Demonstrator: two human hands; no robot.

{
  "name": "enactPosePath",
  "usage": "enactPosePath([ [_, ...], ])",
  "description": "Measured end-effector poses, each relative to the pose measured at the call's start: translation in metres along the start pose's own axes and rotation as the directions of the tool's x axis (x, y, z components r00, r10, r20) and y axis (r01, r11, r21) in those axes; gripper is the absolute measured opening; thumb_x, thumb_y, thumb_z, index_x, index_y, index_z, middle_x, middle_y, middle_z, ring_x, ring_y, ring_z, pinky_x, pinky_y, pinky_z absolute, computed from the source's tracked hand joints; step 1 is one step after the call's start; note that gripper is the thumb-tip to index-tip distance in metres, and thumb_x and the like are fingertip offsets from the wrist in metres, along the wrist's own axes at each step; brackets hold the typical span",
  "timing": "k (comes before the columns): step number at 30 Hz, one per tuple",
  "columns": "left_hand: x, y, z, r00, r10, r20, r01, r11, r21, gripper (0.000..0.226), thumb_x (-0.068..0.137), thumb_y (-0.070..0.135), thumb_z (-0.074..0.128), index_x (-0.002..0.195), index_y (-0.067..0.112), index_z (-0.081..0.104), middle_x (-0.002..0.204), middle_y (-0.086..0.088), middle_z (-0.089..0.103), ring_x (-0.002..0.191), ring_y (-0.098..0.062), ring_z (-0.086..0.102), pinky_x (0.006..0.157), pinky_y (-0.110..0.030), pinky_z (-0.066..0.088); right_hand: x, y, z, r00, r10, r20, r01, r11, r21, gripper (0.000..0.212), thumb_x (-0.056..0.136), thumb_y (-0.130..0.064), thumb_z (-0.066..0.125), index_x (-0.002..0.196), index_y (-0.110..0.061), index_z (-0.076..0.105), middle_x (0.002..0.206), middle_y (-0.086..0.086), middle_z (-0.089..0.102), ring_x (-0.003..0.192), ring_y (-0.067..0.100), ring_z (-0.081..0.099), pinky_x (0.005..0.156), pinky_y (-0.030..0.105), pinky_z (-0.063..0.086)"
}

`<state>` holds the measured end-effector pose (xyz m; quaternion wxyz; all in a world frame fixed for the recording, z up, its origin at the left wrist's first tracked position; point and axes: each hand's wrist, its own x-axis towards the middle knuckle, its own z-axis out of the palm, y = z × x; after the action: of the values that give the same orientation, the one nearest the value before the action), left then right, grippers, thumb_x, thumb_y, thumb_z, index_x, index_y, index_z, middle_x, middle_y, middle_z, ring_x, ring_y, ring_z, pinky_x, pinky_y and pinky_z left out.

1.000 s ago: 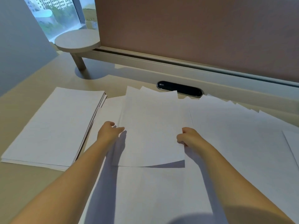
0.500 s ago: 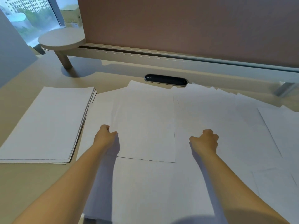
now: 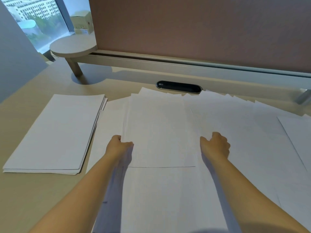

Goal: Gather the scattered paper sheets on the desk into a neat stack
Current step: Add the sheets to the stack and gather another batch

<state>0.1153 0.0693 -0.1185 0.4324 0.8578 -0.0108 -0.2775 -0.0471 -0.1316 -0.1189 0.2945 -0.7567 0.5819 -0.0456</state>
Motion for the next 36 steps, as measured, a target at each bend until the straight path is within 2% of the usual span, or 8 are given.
enactPosePath([
  [5, -0.001, 0.003, 0.011, 0.999, 0.027, 0.035, -0.028, 0.999, 0.033, 0.017, 0.088, 0.004, 0.053, 0.104, 0.0, 0.051, 0.096, -0.011, 0.053, 0.09, -0.024, 0.05, 0.077, -0.029, 0.038, 0.002, 0.006, -0.008, 0.993, -0.074, 0.094, 0.096, 0.962, -0.256, 0.059, 0.085, -0.038, 0.06, 0.13, -0.005, 0.04, 0.131, 0.014, 0.043, 0.122, 0.032, 0.039, 0.098, 0.037, 0.039],
  [10, 0.001, -0.003, 0.009, 1.0, 0.009, -0.024, -0.007, 0.998, 0.057, 0.011, 0.086, 0.009, 0.058, 0.089, 0.002, 0.049, 0.086, -0.01, 0.053, 0.082, -0.026, 0.051, 0.069, -0.03, 0.039, 0.007, 0.012, -0.014, 0.983, -0.166, 0.074, 0.182, 0.91, -0.373, 0.023, 0.093, -0.014, 0.045, 0.11, -0.002, 0.053, 0.112, 0.013, 0.049, 0.109, 0.028, 0.048, 0.08, 0.03, 0.042],
  [15, 0.004, -0.007, 0.003, 0.995, 0.001, -0.101, 0.005, 0.998, 0.064, 0.017, 0.086, 0.011, 0.059, 0.098, 0.003, 0.051, 0.089, -0.01, 0.054, 0.082, -0.025, 0.049, 0.065, -0.027, 0.036, 0.009, 0.006, -0.017, 0.987, -0.129, 0.093, 0.138, 0.985, -0.1, 0.035, 0.089, -0.005, 0.042, 0.055, -0.012, 0.034, 0.061, 0.001, 0.036, 0.055, 0.014, 0.039, 0.049, 0.022, 0.027],
  [18, 0.003, -0.004, 0.001, 0.991, -0.005, -0.132, 0.014, 0.998, 0.063, 0.008, 0.089, 0.011, 0.054, 0.083, 0.008, 0.05, 0.078, -0.004, 0.051, 0.085, -0.025, 0.048, 0.057, -0.026, 0.035, -0.003, -0.017, -0.016, 0.945, -0.216, 0.247, 0.126, 0.934, 0.334, 0.031, 0.089, -0.005, 0.047, 0.059, -0.011, 0.039, 0.061, 0.003, 0.041, 0.051, 0.013, 0.041, 0.048, 0.022, 0.033],
  [21, 0.003, -0.001, -0.003, 0.987, -0.035, -0.159, 0.06, 0.985, 0.159, 0.019, 0.092, 0.02, 0.049, 0.074, 0.015, 0.049, 0.089, -0.007, 0.057, 0.102, -0.032, 0.05, 0.08, -0.033, 0.038, -0.013, -0.032, -0.014, 0.847, -0.278, 0.454, -0.087, 0.769, 0.633, 0.024, 0.091, -0.018, 0.056, 0.07, -0.007, 0.052, 0.067, 0.009, 0.052, 0.054, 0.01, 0.056, 0.067, 0.017, 0.054],
  [23, 0.004, 0.001, -0.005, 0.981, -0.059, -0.183, 0.102, 0.966, 0.239, 0.023, 0.093, 0.029, 0.046, 0.103, 0.012, 0.058, 0.115, -0.012, 0.058, 0.118, -0.035, 0.044, 0.094, -0.037, 0.036, -0.003, -0.023, -0.013, 0.915, -0.191, 0.355, -0.009, 0.871, 0.491, 0.021, 0.089, -0.031, 0.056, 0.083, -0.011, 0.058, 0.085, 0.008, 0.057, 0.08, 0.019, 0.058, 0.096, 0.036, 0.049],
  [26, 0.001, 0.004, -0.006, 0.977, -0.062, -0.203, 0.119, 0.953, 0.279, 0.046, 0.095, 0.035, 0.042, 0.133, 0.009, 0.045, 0.136, -0.013, 0.046, 0.128, -0.035, 0.034, 0.102, -0.04, 0.032, 0.012, -0.002, -0.025, 0.995, -0.018, 0.099, 0.035, 0.983, -0.178, 0.051, 0.086, -0.042, 0.053, 0.131, -0.019, 0.043, 0.135, 0.008, 0.043, 0.123, 0.03, 0.042, 0.099, 0.042, 0.038],
  [36, -0.003, 0.024, 0.016, 0.998, 0.034, 0.055, -0.053, 0.914, 0.403, 0.052, 0.091, 0.037, 0.051, 0.131, 0.005, 0.037, 0.137, -0.014, 0.039, 0.127, -0.034, 0.035, 0.096, -0.036, 0.034, 0.011, -0.01, -0.013, 0.976, -0.062, 0.211, 0.071, 0.997, -0.037, 0.076, 0.084, -0.033, 0.061, 0.145, -0.015, 0.019, 0.145, 0.01, 0.029, 0.134, 0.03, 0.028, 0.107, 0.041, 0.03],
])
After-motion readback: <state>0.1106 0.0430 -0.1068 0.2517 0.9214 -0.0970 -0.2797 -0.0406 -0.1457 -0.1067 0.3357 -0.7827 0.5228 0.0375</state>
